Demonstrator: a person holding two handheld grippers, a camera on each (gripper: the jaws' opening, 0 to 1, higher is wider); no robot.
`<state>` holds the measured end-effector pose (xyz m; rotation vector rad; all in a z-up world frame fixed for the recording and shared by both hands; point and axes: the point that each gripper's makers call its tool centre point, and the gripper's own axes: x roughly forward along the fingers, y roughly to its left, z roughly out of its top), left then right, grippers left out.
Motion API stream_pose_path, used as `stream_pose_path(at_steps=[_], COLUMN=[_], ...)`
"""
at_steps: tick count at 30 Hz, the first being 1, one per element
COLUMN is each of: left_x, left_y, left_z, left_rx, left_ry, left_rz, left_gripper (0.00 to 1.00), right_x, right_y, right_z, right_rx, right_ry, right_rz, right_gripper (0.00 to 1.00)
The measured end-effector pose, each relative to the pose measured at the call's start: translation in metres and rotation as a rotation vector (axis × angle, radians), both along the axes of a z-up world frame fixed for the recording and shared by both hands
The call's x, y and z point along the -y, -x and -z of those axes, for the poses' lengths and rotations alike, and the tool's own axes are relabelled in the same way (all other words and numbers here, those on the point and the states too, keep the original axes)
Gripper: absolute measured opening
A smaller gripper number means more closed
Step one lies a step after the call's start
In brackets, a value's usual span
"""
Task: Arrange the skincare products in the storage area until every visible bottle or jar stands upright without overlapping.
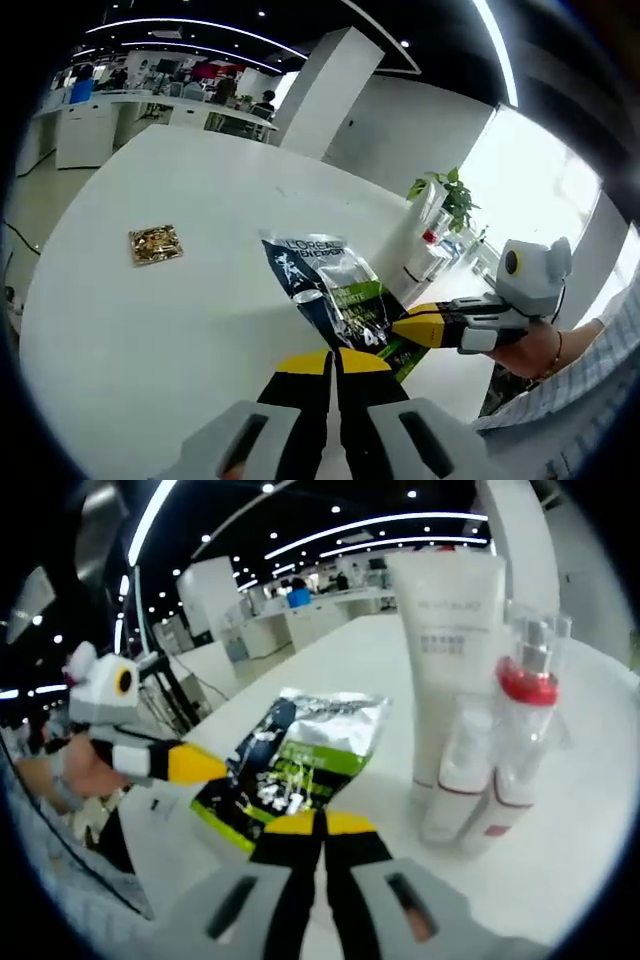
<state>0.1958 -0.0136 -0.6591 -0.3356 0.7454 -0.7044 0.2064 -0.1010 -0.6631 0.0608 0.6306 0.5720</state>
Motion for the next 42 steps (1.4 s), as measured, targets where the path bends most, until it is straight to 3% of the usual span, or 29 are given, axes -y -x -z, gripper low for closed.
stream_pose_path(at_steps=[13,33,42], left_x=[0.004,0.007,0.009], left_y=[0.001,-0.003,-0.008], left_z=[0.011,0.019,0.026], left_rx=[-0.058,-0.086,-0.106], left_ry=[0.002,-0.016,-0.015], left_rz=[-0.013,-0.009,-0.013], left_gripper=[0.01,0.01,0.01], right_x=[0.006,0.009,0.012], right_y=[0.001,-0.002,-0.007], right_z=[0.008,0.015,0.019], right_rx=[-0.011,-0.032,-0.013], right_ry=[0.022,0.018,0.058], right_rz=[0.009,0.019,0.012], right_gripper=[0.01,0.01,0.02])
